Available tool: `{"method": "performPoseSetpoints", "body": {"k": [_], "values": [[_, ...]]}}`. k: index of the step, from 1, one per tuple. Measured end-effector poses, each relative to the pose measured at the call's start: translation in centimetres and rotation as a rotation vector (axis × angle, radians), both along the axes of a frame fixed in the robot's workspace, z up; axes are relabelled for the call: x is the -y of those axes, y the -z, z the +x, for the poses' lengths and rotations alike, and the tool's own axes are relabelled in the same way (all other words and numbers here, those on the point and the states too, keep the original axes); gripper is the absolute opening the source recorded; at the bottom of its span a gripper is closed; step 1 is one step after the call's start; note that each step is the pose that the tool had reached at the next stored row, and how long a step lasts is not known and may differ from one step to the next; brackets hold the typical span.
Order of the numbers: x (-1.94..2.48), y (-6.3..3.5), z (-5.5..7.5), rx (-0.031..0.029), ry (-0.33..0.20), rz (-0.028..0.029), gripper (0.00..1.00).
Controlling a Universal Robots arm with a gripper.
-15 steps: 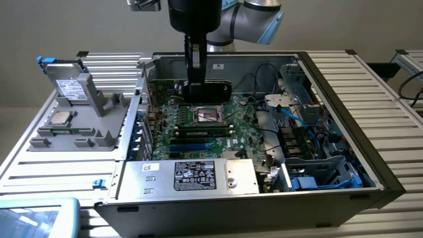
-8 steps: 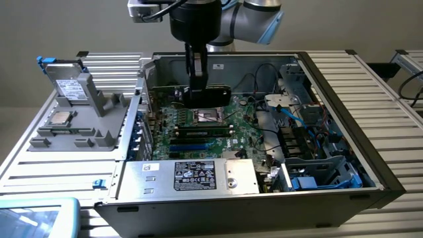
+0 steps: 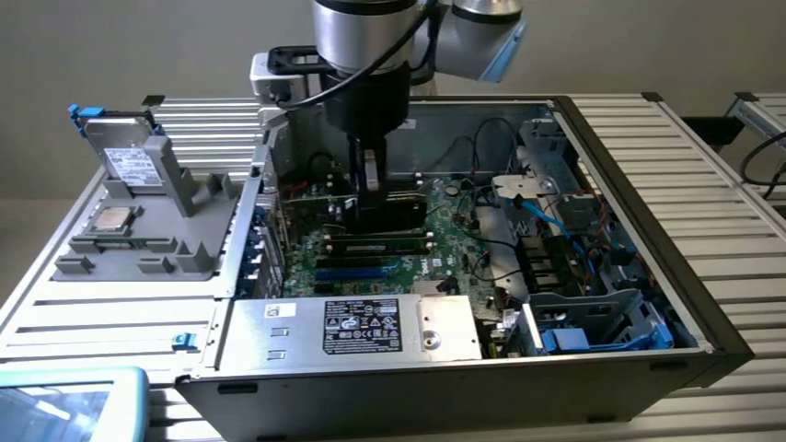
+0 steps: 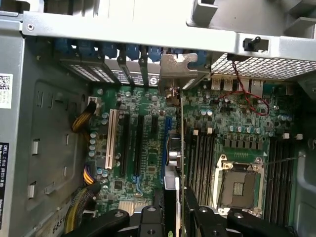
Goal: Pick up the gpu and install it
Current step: 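Insert the gpu into the slot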
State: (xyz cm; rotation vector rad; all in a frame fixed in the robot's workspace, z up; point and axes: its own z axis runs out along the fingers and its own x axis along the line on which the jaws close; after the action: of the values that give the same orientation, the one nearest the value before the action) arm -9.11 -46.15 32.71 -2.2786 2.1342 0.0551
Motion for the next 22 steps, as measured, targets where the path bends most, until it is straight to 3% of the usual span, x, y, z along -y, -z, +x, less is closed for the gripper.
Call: {"method": "performPoseSetpoints", "body": {"k": [7,16,22], "values": [[0.4,1.28,0.0,0.0,-0.009,0.0001,0.27],[0.51,2.91,0.0,0.0,-0.014,0.0001,0.27],[0.48,3.98,-1.9,0.0003,-0.014,0.0002,0.27]]}}
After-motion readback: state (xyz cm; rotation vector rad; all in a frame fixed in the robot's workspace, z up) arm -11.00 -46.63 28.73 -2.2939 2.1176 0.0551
